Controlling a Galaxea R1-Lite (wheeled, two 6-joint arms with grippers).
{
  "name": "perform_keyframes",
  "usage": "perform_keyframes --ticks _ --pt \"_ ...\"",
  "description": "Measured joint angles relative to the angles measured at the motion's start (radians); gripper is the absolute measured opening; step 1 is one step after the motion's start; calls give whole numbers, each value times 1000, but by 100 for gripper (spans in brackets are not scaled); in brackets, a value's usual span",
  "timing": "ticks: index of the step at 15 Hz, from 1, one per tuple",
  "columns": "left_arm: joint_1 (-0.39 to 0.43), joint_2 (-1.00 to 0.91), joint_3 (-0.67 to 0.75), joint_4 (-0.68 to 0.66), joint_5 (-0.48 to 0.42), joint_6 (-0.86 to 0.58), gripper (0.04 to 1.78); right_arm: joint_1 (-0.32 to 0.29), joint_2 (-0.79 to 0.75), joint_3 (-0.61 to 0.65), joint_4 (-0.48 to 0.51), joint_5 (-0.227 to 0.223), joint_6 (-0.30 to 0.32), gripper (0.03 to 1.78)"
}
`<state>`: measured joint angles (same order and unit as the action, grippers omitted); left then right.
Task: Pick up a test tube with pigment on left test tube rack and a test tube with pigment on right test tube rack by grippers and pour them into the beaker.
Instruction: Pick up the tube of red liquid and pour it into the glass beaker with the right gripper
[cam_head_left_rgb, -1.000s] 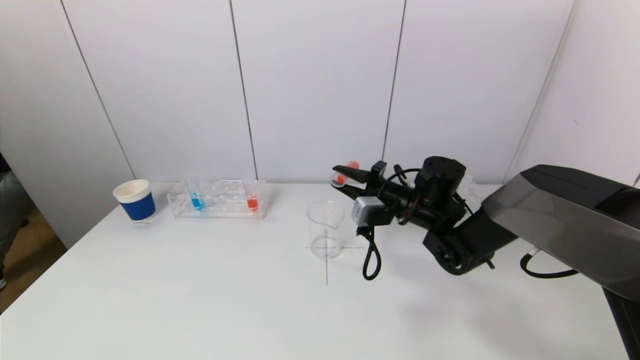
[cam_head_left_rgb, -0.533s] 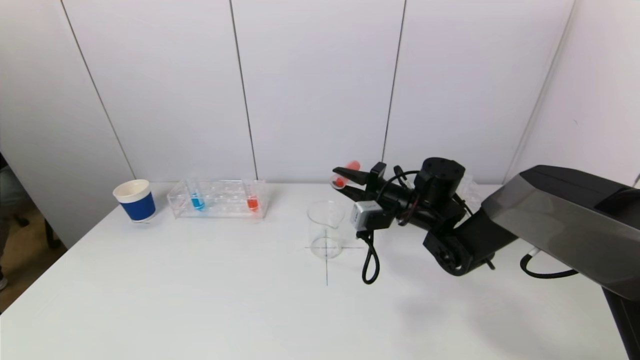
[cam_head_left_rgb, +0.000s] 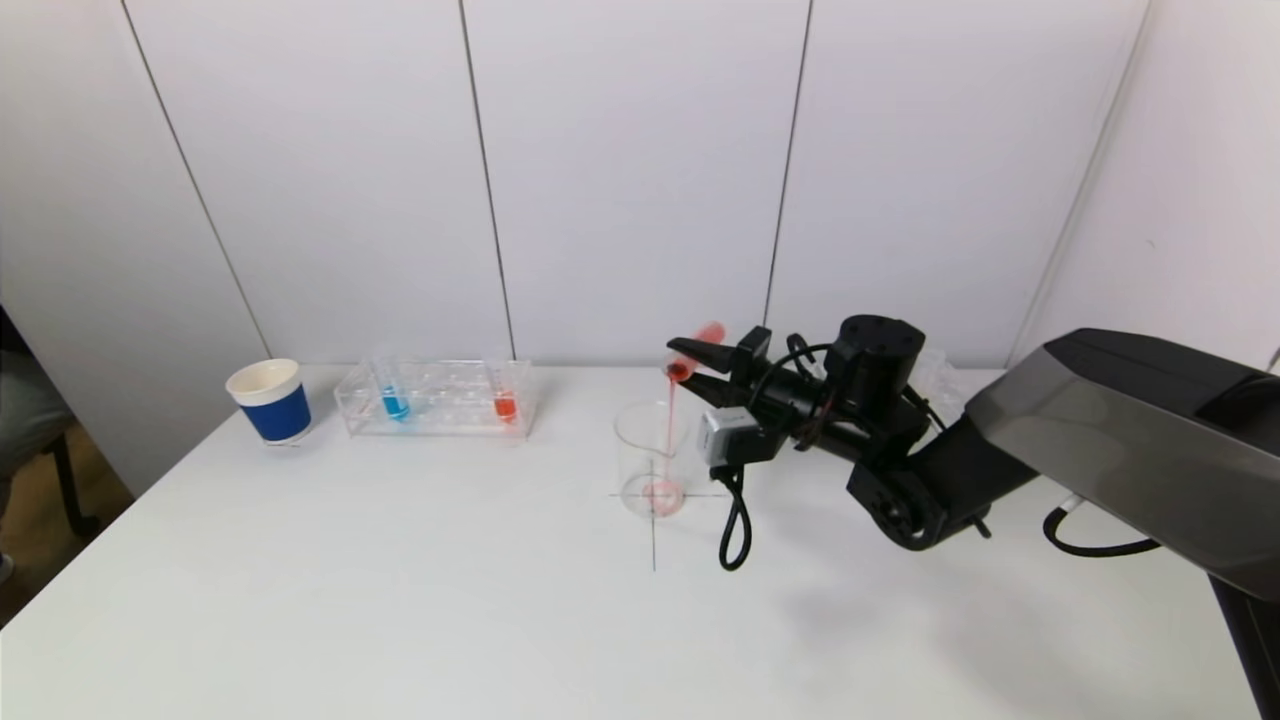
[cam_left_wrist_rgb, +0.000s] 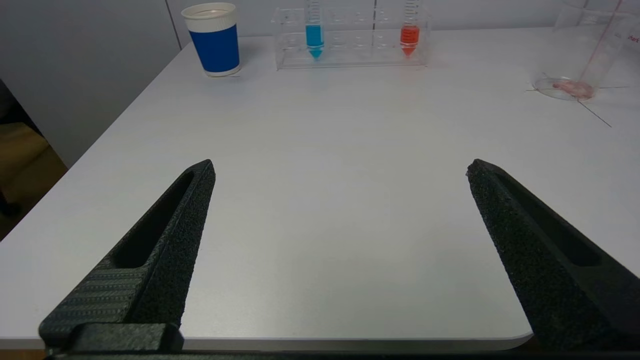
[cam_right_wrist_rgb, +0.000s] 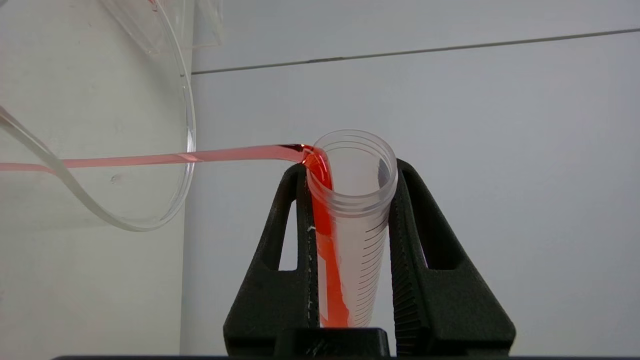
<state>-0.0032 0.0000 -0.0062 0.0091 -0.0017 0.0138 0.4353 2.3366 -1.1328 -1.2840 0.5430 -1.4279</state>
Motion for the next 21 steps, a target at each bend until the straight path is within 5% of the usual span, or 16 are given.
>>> perform_keyframes --ticks 21 --pt "0 0 0 0 0 0 176 15 -67 1 173 -57 -160 47"
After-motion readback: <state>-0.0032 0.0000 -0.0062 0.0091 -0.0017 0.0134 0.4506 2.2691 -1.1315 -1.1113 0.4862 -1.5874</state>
